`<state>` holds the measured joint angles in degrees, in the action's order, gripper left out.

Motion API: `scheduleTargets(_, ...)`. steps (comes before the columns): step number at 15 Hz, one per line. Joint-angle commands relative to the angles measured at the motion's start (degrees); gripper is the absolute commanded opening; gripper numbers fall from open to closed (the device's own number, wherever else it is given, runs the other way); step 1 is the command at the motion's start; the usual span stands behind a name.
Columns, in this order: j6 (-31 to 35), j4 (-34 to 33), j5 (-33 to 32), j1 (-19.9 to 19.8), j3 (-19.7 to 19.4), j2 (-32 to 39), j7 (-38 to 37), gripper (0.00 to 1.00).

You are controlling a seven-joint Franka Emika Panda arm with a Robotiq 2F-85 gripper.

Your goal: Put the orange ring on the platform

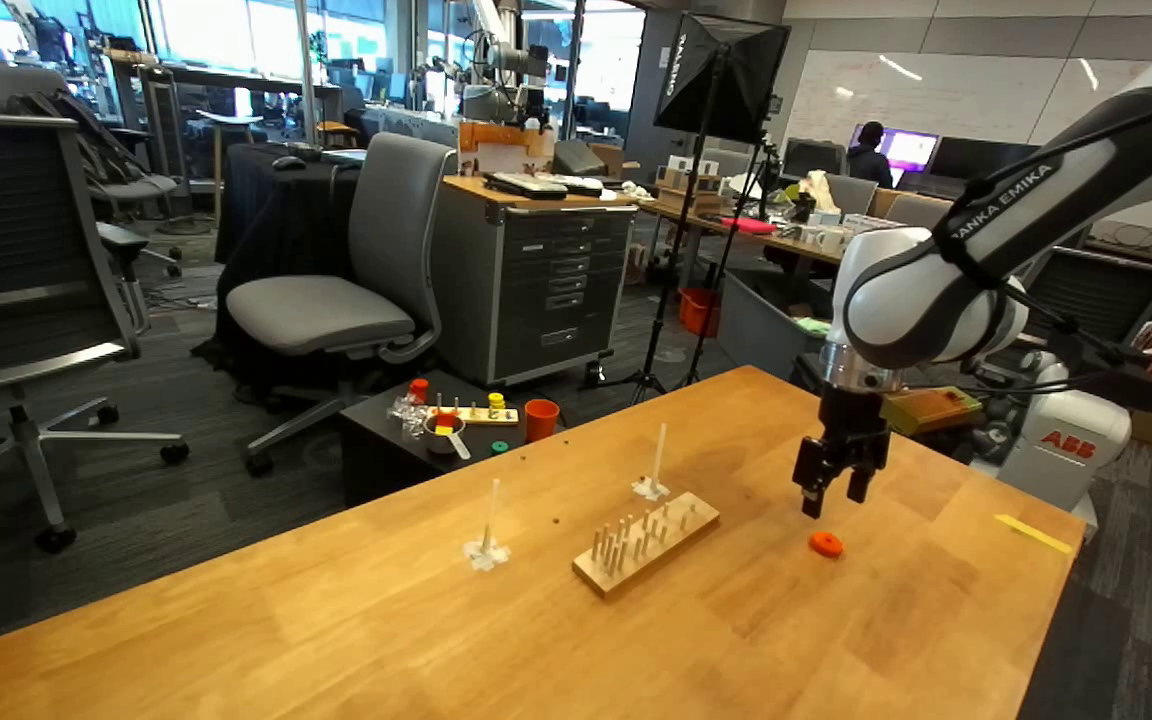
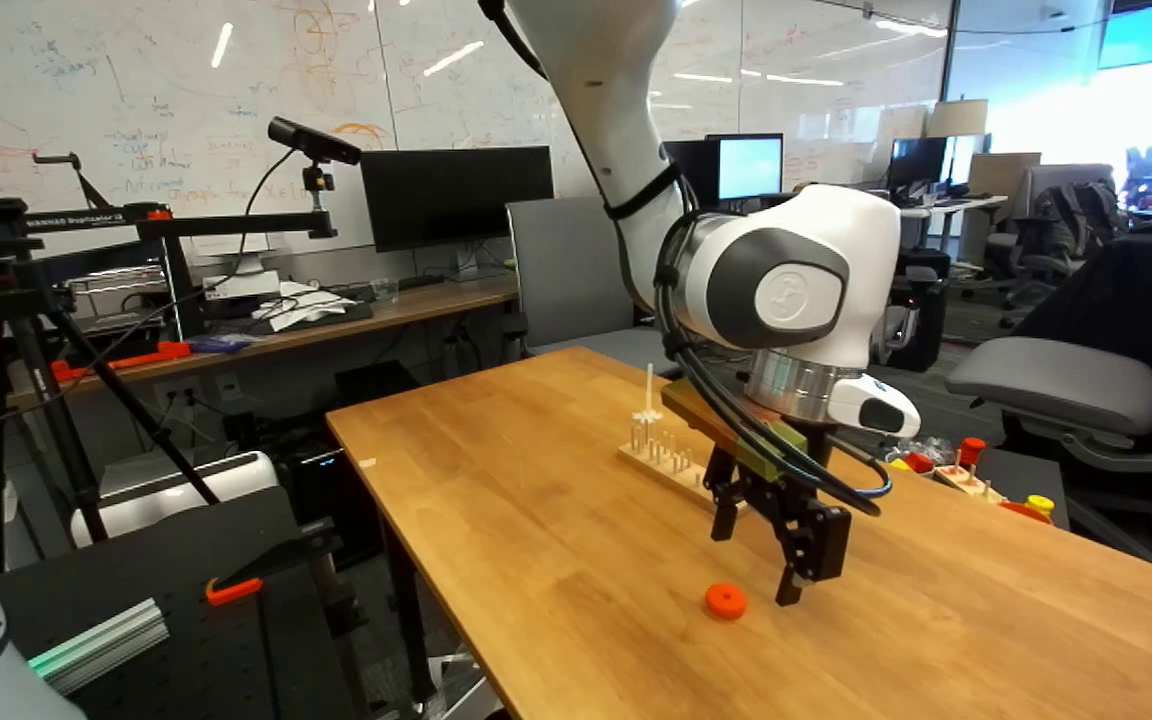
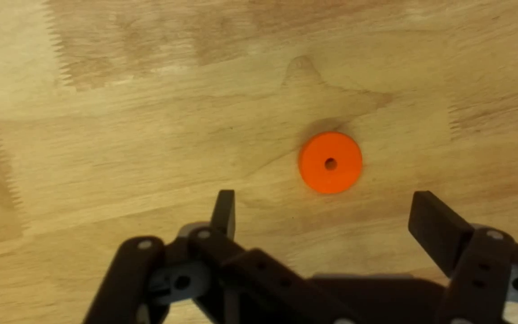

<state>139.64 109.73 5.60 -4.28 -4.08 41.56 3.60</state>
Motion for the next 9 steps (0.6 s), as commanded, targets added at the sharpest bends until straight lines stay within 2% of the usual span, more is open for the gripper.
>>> scheduleTargets(1, 0.6, 0.5, 0.0, -0.9, 2.4, 0.0, 0.6, 1.00)
scheduleTargets(9, 0.0, -0.2, -0.1, -1.2, 3.1, 3.8, 0.3, 1.00)
